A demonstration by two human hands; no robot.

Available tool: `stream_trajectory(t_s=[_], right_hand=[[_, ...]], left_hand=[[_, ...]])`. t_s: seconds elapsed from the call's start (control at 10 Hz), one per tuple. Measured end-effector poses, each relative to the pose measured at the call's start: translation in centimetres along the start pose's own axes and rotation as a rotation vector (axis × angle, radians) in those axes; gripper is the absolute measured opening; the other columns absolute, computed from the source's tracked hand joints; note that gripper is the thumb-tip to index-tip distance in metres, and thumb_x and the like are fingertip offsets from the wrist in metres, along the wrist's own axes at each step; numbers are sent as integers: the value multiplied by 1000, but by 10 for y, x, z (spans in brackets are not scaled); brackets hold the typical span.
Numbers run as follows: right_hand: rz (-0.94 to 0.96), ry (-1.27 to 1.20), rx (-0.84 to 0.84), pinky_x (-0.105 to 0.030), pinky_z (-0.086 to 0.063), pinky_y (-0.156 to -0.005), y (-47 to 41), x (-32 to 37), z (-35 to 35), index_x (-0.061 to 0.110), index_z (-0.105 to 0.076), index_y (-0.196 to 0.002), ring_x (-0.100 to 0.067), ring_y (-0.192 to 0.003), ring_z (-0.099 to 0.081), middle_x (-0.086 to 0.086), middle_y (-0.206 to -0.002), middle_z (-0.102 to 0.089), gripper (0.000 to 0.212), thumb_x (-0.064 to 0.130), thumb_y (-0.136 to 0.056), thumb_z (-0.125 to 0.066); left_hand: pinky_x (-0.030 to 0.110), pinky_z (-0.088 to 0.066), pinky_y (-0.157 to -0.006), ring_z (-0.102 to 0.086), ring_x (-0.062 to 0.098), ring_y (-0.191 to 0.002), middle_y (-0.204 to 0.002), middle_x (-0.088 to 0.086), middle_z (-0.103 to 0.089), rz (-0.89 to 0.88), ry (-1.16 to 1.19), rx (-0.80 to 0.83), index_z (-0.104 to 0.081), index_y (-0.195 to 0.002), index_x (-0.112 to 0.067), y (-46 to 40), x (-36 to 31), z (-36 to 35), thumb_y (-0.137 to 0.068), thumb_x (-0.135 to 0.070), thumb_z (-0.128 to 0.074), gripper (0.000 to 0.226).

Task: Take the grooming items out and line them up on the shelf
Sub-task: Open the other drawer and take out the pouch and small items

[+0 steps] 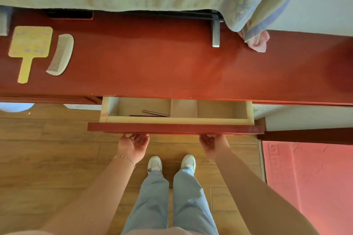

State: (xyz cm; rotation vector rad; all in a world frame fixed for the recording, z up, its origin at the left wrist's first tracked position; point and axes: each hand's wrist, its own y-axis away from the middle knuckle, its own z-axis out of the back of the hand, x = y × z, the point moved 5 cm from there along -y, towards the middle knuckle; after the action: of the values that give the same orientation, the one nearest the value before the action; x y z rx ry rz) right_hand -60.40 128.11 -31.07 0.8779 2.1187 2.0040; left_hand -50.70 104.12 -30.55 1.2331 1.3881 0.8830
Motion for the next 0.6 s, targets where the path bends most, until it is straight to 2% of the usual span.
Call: stream_trajectory(t_s=[0.1,0.2,0.3,0.4,0.5,0.6], right_hand=[[-18,-23,-28,-30,-47,-81,7,-16,20,3,-54,-71,-21,-72,-54,-11,-65,-57,27,-8,-89,-36],[-8,45,-22,-30,-47,-85,15,-26,35,3,-53,-71,-20,-72,-54,-11,-69,-55,26,-10,-89,-39],[9,126,-4,-32,-43,-94,23,-34,46,1,-53,-74,-19,-75,-54,-11,-75,-54,25,-12,-89,-40],[-27,85,-32,-32,-47,-87,24,-45,61,3,-52,-79,-20,-76,-54,-12,-80,-53,22,-8,-92,-38],[-30,107,-11,-33,-47,-91,26,-52,69,3,-54,-82,-22,-79,-55,-13,-83,-55,21,-9,-91,-39],[-43,55,-17,-33,-48,-92,21,-58,79,2,-54,-84,-23,-80,-56,-13,-84,-56,19,-7,-91,-39]], left_hand=[[41,-24,-113,-28,31,-136,-149,18,-28,6,-4,-40,-23,-141,0,9,9,22,-100,-30,-18,52],[42,-21,-114,-24,31,-138,-150,18,-25,16,-3,-65,-20,-143,0,18,15,36,-100,-30,-16,52],[42,-21,-114,-25,31,-138,-149,18,-28,16,-2,-74,-25,-140,1,21,19,48,-100,-26,-17,49],[43,-27,-111,-37,30,-131,-129,18,-49,18,-34,-66,-48,-117,1,22,21,61,-97,-19,-22,39],[43,-34,-106,-44,29,-124,-102,14,-57,27,-23,-26,-53,-95,-2,30,27,67,-96,-20,-26,32],[43,-38,-101,-49,29,-116,-105,13,-58,21,-17,-28,-55,-94,-4,33,30,73,-95,-20,-29,31]])
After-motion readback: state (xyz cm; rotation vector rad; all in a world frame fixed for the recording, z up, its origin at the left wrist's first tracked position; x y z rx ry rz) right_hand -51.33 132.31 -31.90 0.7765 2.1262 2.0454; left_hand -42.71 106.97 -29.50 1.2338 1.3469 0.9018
